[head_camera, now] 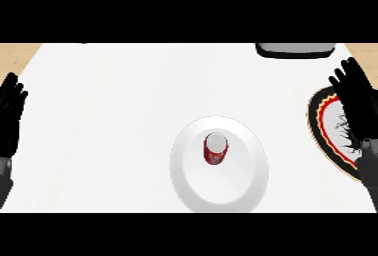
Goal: Pick the can from the plate and place it in the plate
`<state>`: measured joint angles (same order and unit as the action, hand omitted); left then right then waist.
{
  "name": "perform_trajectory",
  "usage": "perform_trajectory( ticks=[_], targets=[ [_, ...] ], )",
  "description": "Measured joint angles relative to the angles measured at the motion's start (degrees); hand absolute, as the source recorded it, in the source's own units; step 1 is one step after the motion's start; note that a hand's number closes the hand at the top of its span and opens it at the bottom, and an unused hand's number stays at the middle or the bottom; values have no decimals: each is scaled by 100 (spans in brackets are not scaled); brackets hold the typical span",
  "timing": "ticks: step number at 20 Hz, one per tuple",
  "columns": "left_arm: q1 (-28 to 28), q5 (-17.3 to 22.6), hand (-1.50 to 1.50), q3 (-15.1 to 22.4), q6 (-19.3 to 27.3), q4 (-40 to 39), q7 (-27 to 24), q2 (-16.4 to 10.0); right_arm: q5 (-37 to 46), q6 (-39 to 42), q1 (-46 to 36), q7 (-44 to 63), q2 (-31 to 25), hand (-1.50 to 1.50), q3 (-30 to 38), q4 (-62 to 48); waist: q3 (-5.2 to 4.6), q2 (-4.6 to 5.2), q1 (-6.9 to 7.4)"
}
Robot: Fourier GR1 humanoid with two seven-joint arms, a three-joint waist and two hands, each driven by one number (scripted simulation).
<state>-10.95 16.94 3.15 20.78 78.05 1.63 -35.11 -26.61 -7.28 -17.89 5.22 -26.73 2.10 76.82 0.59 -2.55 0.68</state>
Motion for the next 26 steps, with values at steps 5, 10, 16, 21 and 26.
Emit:
perform_trajectory(
  ticks=[5,10,16,21,26],
  targets=[
    [-174,-183,0,433,-166,241,-45,247,282,-374,-605,397,864,-150,-973,673,-53,169,32],
    [-323,-253,0,911,-446,314,22,477,1821,-96,-1448,445,484,-150,-2385,923,-175,148,157],
    [-371,-337,0,1170,-536,290,59,777,3264,-1212,-1027,753,1711,-150,-3981,637,-92,225,12],
    [-357,-432,0,1171,-531,297,118,921,4412,-1559,-779,1108,1579,-150,-4550,1003,-71,226,-86],
    [-436,-503,0,1057,-607,105,36,1014,5153,-1216,-1118,2183,1310,-150,-4431,1966,-67,222,-130]
  ],
)
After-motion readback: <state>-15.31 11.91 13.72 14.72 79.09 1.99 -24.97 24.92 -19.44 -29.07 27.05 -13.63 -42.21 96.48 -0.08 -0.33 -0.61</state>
